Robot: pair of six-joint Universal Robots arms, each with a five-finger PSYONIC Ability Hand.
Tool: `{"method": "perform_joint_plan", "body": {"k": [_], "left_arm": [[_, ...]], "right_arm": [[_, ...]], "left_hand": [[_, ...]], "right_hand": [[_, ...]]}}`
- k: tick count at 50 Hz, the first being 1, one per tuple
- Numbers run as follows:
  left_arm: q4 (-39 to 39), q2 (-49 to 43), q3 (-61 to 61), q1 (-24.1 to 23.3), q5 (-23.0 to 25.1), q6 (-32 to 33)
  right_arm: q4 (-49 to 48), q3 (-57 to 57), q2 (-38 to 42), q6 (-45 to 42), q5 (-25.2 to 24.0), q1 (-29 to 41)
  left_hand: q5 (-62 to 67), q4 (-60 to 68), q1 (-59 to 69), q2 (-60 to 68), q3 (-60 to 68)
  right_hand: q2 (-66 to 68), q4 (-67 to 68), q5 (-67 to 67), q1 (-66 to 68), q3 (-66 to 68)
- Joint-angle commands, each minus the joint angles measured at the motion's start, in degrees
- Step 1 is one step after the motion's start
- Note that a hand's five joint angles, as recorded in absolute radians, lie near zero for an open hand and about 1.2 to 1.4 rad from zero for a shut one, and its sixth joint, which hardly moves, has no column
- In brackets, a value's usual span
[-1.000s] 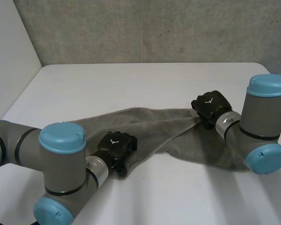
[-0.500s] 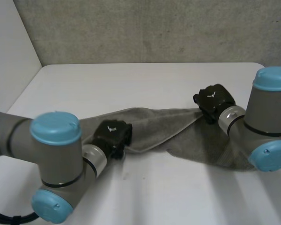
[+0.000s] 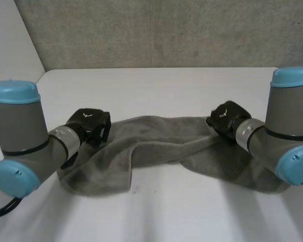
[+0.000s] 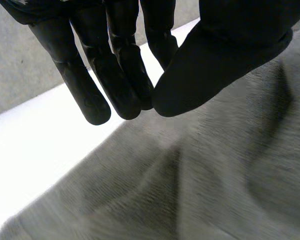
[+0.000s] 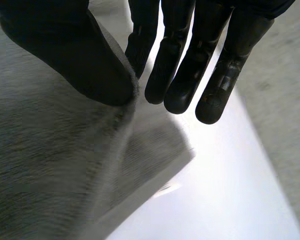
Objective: Fold the towel.
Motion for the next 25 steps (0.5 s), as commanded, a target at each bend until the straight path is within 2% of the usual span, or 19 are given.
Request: {"method": "perform_joint_plan", "body": {"k": [1,2,3,5,9,10,11,12,13,14,16,17,18,25], "left_arm": [[0.75,-5.81,18.09,-0.04,-1.41,9.06],[1.19,-6.07,23.27,-0.13,-2.72,9.33],[1.19,-6.08,23.32,-0.13,-2.74,9.34],[2.24,-6.43,31.72,-0.31,-4.57,9.25],[1.89,-5.81,34.66,-0.66,-4.84,8.81],[1.54,-5.2,33.87,-1.35,-4.93,8.29],[1.54,-5.2,33.87,-1.36,-4.93,8.28],[0.85,-4.15,31.78,-2.06,-4.93,7.5],[0.23,-2.58,28.19,-2.93,-5.19,6.53],[0.22,-2.56,28.15,-2.94,-5.2,6.53],[0.05,0.85,18.89,-3.55,-5.2,3.46],[0.05,0.87,18.84,-3.56,-5.2,3.45],[0.57,1.91,14.57,-3.99,-5.02,1.8],[4.0,2.54,2.93,-6.99,-5.28,-7.36]], "right_arm": [[-15.62,-8.95,-0.09,2.5,1.4,1.77],[-19.75,-11.23,-0.53,3.29,2.27,2.03],[-19.79,-11.26,-0.53,3.3,2.28,2.03],[-23.3,-14.23,-1.67,4.0,3.33,2.73],[-22.43,-14.51,-2.02,3.82,3.69,4.67],[-22.08,-13.38,-2.02,3.82,3.6,6.06],[-22.08,-13.37,-2.02,3.82,3.6,6.08],[-21.73,-11.71,-2.11,3.74,3.6,7.21],[-21.64,-9.26,-2.29,3.73,3.6,7.39],[-21.64,-9.24,-2.29,3.73,3.6,7.4],[-21.81,-5.21,-2.46,3.65,3.78,7.31],[-21.81,-5.19,-2.46,3.65,3.78,7.31],[-21.9,-3.89,-2.46,3.73,3.78,7.31],[-21.9,-0.36,-2.2,3.91,4.13,7.31]], "left_hand": [[10.37,10.26,10.77,10.27,10.33],[10.37,10.26,10.77,10.27,10.33],[10.37,10.26,10.77,10.27,10.33],[10.37,10.26,10.77,10.27,10.33],[10.37,10.26,10.77,10.27,10.33],[3.89,3.79,4.3,3.79,3.85],[3.83,3.72,4.24,3.73,3.79],[-22.32,-22.43,-21.91,-22.42,-22.36],[-40.9,-41.01,-40.49,-41.0,-40.94],[-41.08,-41.19,-40.67,-41.18,-41.12],[-51.64,-51.75,-51.23,-51.74,-51.68],[-51.68,-51.79,-51.27,-51.78,-51.72],[-57.84,-57.95,-57.43,-57.94,-57.88],[-58.24,-58.35,-57.83,-58.34,-58.28]], "right_hand": [[12.49,11.64,13.12,24.37,11.82],[12.49,11.64,13.12,24.37,11.82],[12.49,11.64,13.12,24.37,11.82],[12.49,11.64,13.12,24.37,11.82],[12.49,11.64,13.12,24.37,11.82],[12.49,11.64,13.12,24.37,11.82],[12.49,11.64,13.12,24.37,11.82],[12.49,11.64,13.12,24.37,11.82],[12.49,11.64,13.12,24.37,11.82],[12.49,11.64,13.12,24.37,11.82],[12.49,11.64,13.12,24.37,11.82],[12.49,11.64,13.12,24.37,11.82],[12.49,11.64,13.12,24.37,11.82],[12.49,11.64,13.12,24.37,11.82]]}}
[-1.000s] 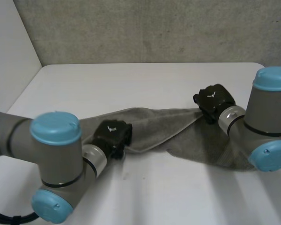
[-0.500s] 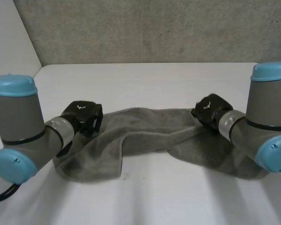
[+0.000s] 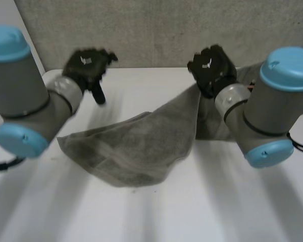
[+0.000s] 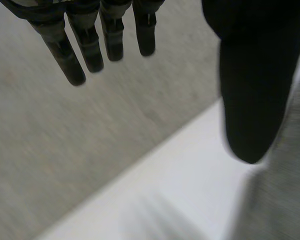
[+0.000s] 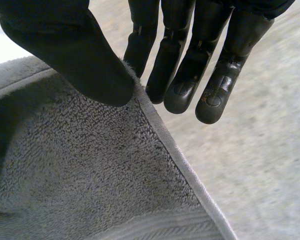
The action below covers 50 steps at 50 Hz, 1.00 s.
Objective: Fold the towel.
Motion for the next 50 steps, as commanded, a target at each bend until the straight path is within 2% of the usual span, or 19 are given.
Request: {"method": "perform_joint_plan", "body": {"k": [1,5,7,12,16,18,23,32,39,45,47,48,50], "left_arm": [[4.1,2.42,-20.57,-4.35,0.0,-13.94],[4.46,1.8,-22.97,-5.68,0.0,-19.24],[4.37,0.23,-23.4,-8.21,-0.09,-23.62],[4.54,-1.53,-22.97,-12.96,-0.26,-27.14],[5.69,-3.65,-22.0,-15.52,-1.84,-27.86],[6.48,-6.53,-20.16,-18.5,-4.64,-28.3],[6.57,-10.84,-16.48,-21.23,-8.08,-28.47],[6.39,-17.09,-10.13,-23.52,-9.58,-27.86],[6.04,-19.91,-6.01,-23.61,-15.37,-27.42],[6.3,-20.43,-5.65,-23.35,-16.52,-25.4],[6.3,-20.61,-5.91,-23.17,-16.87,-22.42],[6.3,-20.61,-5.91,-23.17,-16.87,-22.41],[6.3,-19.65,-6.53,-22.91,-18.1,-20.39]], "right_arm": [[0.21,6.91,0.17,0.14,0.58,-0.18],[0.21,7.88,-0.18,0.31,1.37,-0.18],[0.3,8.41,-0.44,0.31,1.98,-0.27],[0.3,9.63,-0.8,0.31,2.43,-0.27],[0.13,10.69,-0.8,0.4,2.25,-0.27],[0.04,11.83,-0.8,0.4,1.99,-0.27],[-0.23,12.71,-0.36,0.4,1.99,-0.18],[-0.4,13.94,-0.01,0.4,1.99,0.26],[-0.75,14.56,-0.36,0.4,1.99,-0.09],[-0.75,14.56,-0.71,0.31,1.99,-0.27],[-0.67,14.47,-0.88,0.31,1.99,-0.27],[-0.67,14.47,-0.89,0.31,1.99,-0.27],[-0.67,14.56,-1.06,0.31,2.08,-0.7]], "left_hand": [[-8.58,-8.47,-8.81,-8.57,-8.57],[-6.21,-6.1,-6.45,-6.2,-6.2],[-4.7,-4.59,-4.94,-4.69,-4.69],[-1.35,-1.24,-1.58,-1.34,-1.34],[1.19,1.3,0.95,1.2,1.2],[1.36,1.46,1.12,1.37,1.37],[1.19,1.3,0.95,1.2,1.2],[3.71,3.82,3.48,3.72,3.72],[21.86,21.96,21.62,21.87,21.87],[31.97,32.08,31.74,31.98,31.98],[44.87,44.98,44.63,44.88,44.88],[44.92,45.03,44.69,44.94,44.94],[58.95,59.06,58.71,58.96,58.96]], "right_hand": [[12.48,11.58,13.01,24.37,11.77],[12.48,11.58,13.01,24.37,11.77],[12.48,11.58,13.01,24.37,11.77],[12.48,11.58,13.01,24.37,11.77],[12.48,11.58,13.01,24.37,11.77],[12.48,11.58,13.01,24.37,11.77],[12.48,11.58,13.01,24.37,11.77],[12.48,11.58,13.01,24.37,11.77],[12.48,11.58,13.01,24.37,11.77],[12.48,11.58,13.01,24.37,11.77],[12.48,11.58,13.01,24.37,11.77],[12.48,11.58,13.01,24.37,11.77],[12.48,11.58,13.01,24.37,11.77]]}}
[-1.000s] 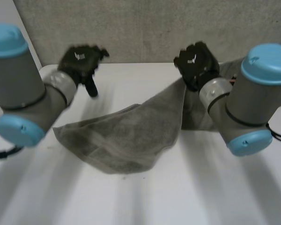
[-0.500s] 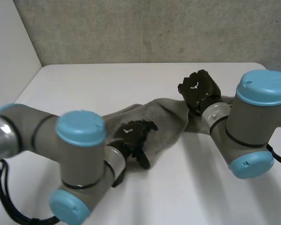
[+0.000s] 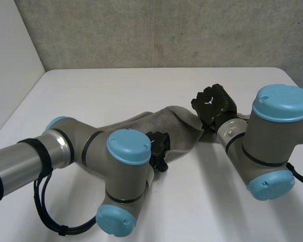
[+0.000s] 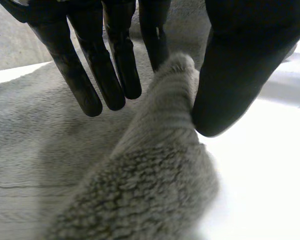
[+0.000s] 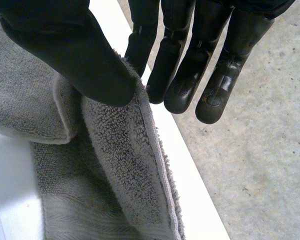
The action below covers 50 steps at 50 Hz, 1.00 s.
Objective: Fold the towel.
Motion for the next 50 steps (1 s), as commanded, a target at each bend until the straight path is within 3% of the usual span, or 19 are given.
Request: {"method": "perform_joint_plan", "body": {"k": [1,7,12,16,17,19,27,31,36,38,41,43,44,46,50], "left_arm": [[0.09,0.78,-0.97,0.55,-1.76,5.34],[-0.44,7.0,-4.03,2.83,-5.71,7.45],[-0.44,14.23,-9.23,6.0,-5.45,16.42],[-0.44,20.28,-14.57,10.12,-2.65,28.25],[-0.44,20.29,-14.59,10.13,-2.64,28.28],[-0.79,21.87,-17.39,13.1,1.21,35.19],[-1.32,21.27,-20.31,18.74,5.88,48.57],[-0.44,18.8,-18.37,19.53,6.5,50.87],[2.81,13.88,-8.44,20.33,7.47,51.58],[6.05,11.34,1.44,20.94,7.64,51.66],[7.82,10.28,7.12,21.03,7.64,51.84],[12.28,9.22,17.62,21.29,7.73,51.66],[12.31,9.22,17.67,21.29,7.73,51.66],[17.99,9.31,24.84,21.64,7.56,51.4],[22.59,11.24,26.46,23.14,7.64,51.4]], "right_arm": [[0.08,-0.03,-0.43,-0.04,0.09,-0.51],[0.87,-0.38,-1.31,-0.57,0.09,-2.0],[5.09,-0.47,-3.51,-1.89,-0.53,-4.2],[18.32,-1.87,-5.0,-5.3,-3.24,-5.08],[18.36,-1.87,-5.0,-5.32,-3.25,-5.08],[26.33,-2.92,-4.91,-7.59,-5.0,-5.95],[29.61,-3.98,-3.51,-9.18,-6.77,-6.31],[29.26,-6.71,-0.26,-10.24,-6.42,-5.87],[23.2,-14.44,4.58,-9.45,-4.92,-5.78],[13.76,-21.44,6.5,-8.84,-1.6,-5.35],[7.82,-25.16,6.86,-8.92,0.17,-4.81],[-4.43,-30.68,6.52,-9.36,2.19,-4.55],[-4.49,-30.7,6.51,-9.36,2.2,-4.55],[-14.9,-32.37,4.77,-9.36,1.85,-4.46],[-18.73,-30.44,1.42,-9.01,0.35,-4.37]], "left_hand": [[34.36,34.21,33.74,33.39,34.23],[34.36,34.21,33.74,33.39,34.23],[34.36,34.21,33.74,33.39,34.23],[34.36,34.21,33.74,33.39,34.23],[34.36,34.21,33.74,33.39,34.23],[34.36,34.21,33.74,33.39,34.23],[34.36,34.21,33.74,33.39,34.23],[34.36,34.21,33.74,33.39,34.23],[34.36,34.21,33.74,33.39,34.23],[34.36,34.21,33.74,33.39,34.23],[34.36,34.21,33.74,33.39,34.23],[34.36,34.21,33.74,33.39,34.23],[34.36,34.21,33.74,33.39,34.23],[34.36,34.21,33.74,33.39,34.23],[34.36,34.21,33.74,33.39,34.23]], "right_hand": [[12.48,11.39,12.84,24.37,11.76],[12.48,11.39,12.84,24.37,11.76],[12.48,11.39,12.84,24.37,11.76],[12.48,11.39,12.84,24.37,11.76],[12.48,11.39,12.84,24.37,11.76],[12.48,11.39,12.84,24.37,11.76],[12.48,11.39,12.84,24.37,11.76],[12.48,11.39,12.84,24.37,11.76],[12.48,11.39,12.84,24.37,11.76],[12.48,11.39,12.84,24.37,11.76],[12.48,11.39,12.84,24.37,11.76],[12.48,11.39,12.84,24.37,11.76],[12.48,11.39,12.84,24.37,11.76],[12.48,11.39,12.84,24.37,11.76],[12.48,11.39,12.84,24.37,11.76]]}}
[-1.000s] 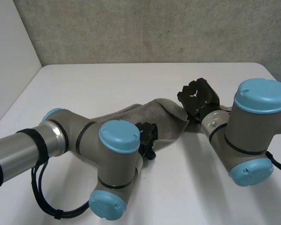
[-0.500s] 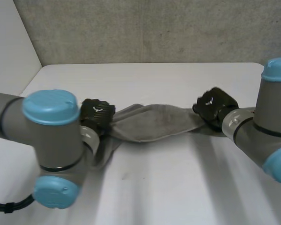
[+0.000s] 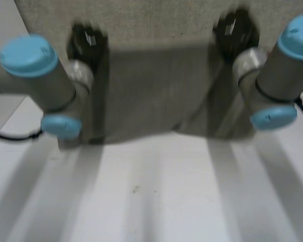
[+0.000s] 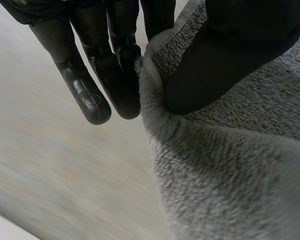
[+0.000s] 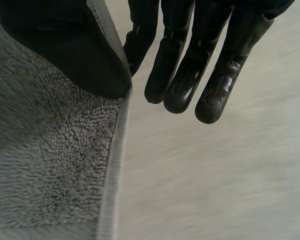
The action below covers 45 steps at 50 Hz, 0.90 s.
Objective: Fold the towel.
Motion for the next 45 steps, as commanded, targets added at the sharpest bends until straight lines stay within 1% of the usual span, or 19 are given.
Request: {"method": "perform_joint_plan", "body": {"k": [1,5,7,10,12,13,15,16,18,19,21,27,32,33,34,36,39,41,45], "left_arm": [[11.54,3.23,10.02,2.12,-0.05,-0.44],[10.76,5.62,5.71,2.39,0.04,-1.23],[10.41,8.33,-4.08,3.18,2.4,-2.72],[10.41,10.01,-9.76,4.06,4.26,-3.52],[10.67,12.02,-21.92,5.72,7.76,-4.04],[10.67,12.03,-21.98,5.73,7.77,-4.04],[12.24,12.73,-33.35,6.26,10.57,-4.04],[12.25,12.73,-33.4,6.26,10.59,-4.04],[14.79,12.47,-43.11,6.26,11.9,-3.52],[14.8,12.47,-43.16,6.26,11.9,-3.52],[15.68,11.86,-49.72,6.26,11.82,-3.08],[15.59,11.24,-53.97,6.35,11.64,-1.93],[15.33,12.47,-54.5,6.78,11.38,-1.32],[15.33,13.08,-54.5,6.79,11.38,-1.32],[15.33,13.09,-54.5,6.79,11.38,-1.32],[15.24,14.66,-54.76,6.87,11.29,-1.32],[15.24,15.11,-54.85,6.79,11.29,-1.41],[15.15,15.37,-54.85,6.87,11.29,-1.49],[14.89,15.37,-54.85,7.22,11.29,-1.49]], "right_arm": [[-14.76,0.86,-6.22,0.41,-2.02,0.36],[-13.44,6.67,-8.52,0.59,-3.7,0.89],[-11.86,14.02,-10.79,0.94,-4.75,0.98],[-10.8,18.01,-11.6,1.03,-5.29,0.8],[-9.14,25.71,-12.21,1.12,-6.86,0.28],[-9.13,25.75,-12.21,1.12,-6.87,0.28],[-7.65,32.83,-12.21,1.12,-8.44,0.19],[-7.64,32.87,-12.21,1.12,-8.45,0.19],[-5.28,38.55,-11.51,0.68,-8.8,0.28],[-5.27,38.58,-11.51,0.68,-8.8,0.28],[-1.33,42.25,-9.5,0.85,-8.89,0.28],[2.82,43.94,-8.17,2.08,-9.24,0.54],[3.26,43.06,-9.04,9.44,-8.98,0.72],[3.26,42.8,-9.74,12.6,-8.89,0.46],[3.26,42.8,-9.75,12.63,-8.89,0.45],[3.7,42.19,-11.41,19.71,-8.63,0.11],[3.88,41.83,-12.12,23.53,-8.45,-0.69],[4.05,41.92,-12.47,30.18,-8.36,-3.84],[4.75,42.45,-12.65,33.99,-8.8,-6.93]], "left_hand": [[10.93,10.23,11.97,10.28,10.33],[10.93,10.23,11.97,10.28,10.33],[10.93,10.23,11.97,10.28,10.33],[10.93,10.23,11.97,10.28,10.33],[10.93,10.23,11.97,10.28,10.33],[10.93,10.23,11.97,10.28,10.33],[10.93,10.23,11.97,10.28,10.33],[10.93,10.23,11.97,10.28,10.33],[10.93,10.23,11.97,10.28,10.33],[10.93,10.23,11.97,10.28,10.33],[10.93,10.23,11.97,10.28,10.33],[10.93,10.23,11.97,10.28,10.33],[10.93,10.23,11.97,10.28,10.33],[10.93,10.23,11.97,10.28,10.33],[10.93,10.23,11.97,10.28,10.33],[10.93,10.23,11.97,10.28,10.33],[10.93,10.23,11.97,10.28,10.33],[10.93,10.23,11.97,10.28,10.33],[10.93,10.23,11.97,10.28,10.33]], "right_hand": [[12.48,11.39,12.76,24.37,11.76],[12.48,11.39,12.76,24.37,11.76],[12.48,11.39,12.76,24.37,11.76],[12.48,11.39,12.76,24.37,11.76],[12.48,11.39,12.76,24.37,11.76],[12.48,11.39,12.76,24.37,11.76],[12.48,11.39,12.76,24.37,11.76],[12.48,11.39,12.76,24.37,11.76],[12.48,11.39,12.76,24.37,11.76],[12.48,11.39,12.76,24.37,11.76],[12.48,11.39,12.76,24.37,11.76],[12.48,11.39,12.76,24.37,11.76],[12.48,11.39,12.76,24.37,11.76],[0.22,-0.87,0.5,12.11,-0.5],[0.1,-0.99,0.37,11.98,-0.62],[-12.65,-13.74,-12.37,-0.76,-13.37],[-17.23,-18.32,-16.95,-5.34,-17.95],[-27.12,-28.21,-26.84,-15.23,-27.84],[-30.69,-31.78,-30.41,-18.8,-31.41]]}}
